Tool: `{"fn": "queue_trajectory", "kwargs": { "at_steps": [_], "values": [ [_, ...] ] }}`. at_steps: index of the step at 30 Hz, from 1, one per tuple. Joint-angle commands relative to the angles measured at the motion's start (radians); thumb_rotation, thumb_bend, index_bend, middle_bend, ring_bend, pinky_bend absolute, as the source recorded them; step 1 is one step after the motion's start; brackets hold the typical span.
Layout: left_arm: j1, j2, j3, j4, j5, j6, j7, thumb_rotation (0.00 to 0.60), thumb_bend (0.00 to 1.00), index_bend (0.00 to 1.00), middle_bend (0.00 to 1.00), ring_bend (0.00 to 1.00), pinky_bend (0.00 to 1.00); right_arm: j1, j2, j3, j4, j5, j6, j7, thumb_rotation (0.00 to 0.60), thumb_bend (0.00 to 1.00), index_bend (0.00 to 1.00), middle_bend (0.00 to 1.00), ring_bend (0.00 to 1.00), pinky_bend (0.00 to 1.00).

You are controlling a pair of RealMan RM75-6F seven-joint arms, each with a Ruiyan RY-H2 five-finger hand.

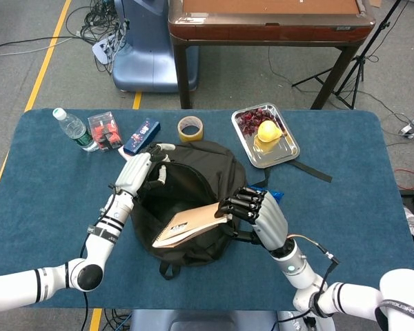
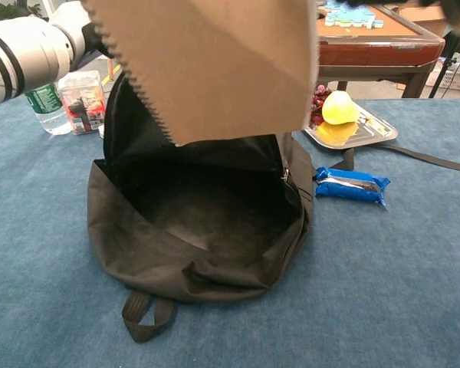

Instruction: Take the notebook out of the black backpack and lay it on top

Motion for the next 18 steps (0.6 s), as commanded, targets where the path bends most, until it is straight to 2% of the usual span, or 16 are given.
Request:
{"fn": "queue_trajectory", "kwargs": {
  "at_steps": [1,9,18],
  "values": [
    [0.003,0.002,0.008,-0.005,0.008,0.004,0.006,0.600,0.64,0.57,0.20,0.09,0.10,-0.045,0.114,0.015,-0.130,-0.007,0.018,-0.020,0.600,0.58,0.98,0.73,0.69,0.61],
    [0.020,0.018,0.040,-0.028,0.046,0.025,0.031,0.600,0.63,0.57,0.19,0.09,0.10,-0.137,0.306,0.022,-0.267,0.016,0.043,-0.024,0.600,0.58,0.98,0.73,0.70,0.61],
    [0.036,0.055,0.084,-0.066,0.053,0.036,0.106,0.600,0.61,0.53,0.17,0.07,0.09,-0.190,0.394,0.027,-0.220,0.094,-0.025,-0.005,0.600,0.58,0.98,0.73,0.70,0.61]
  ]
}}
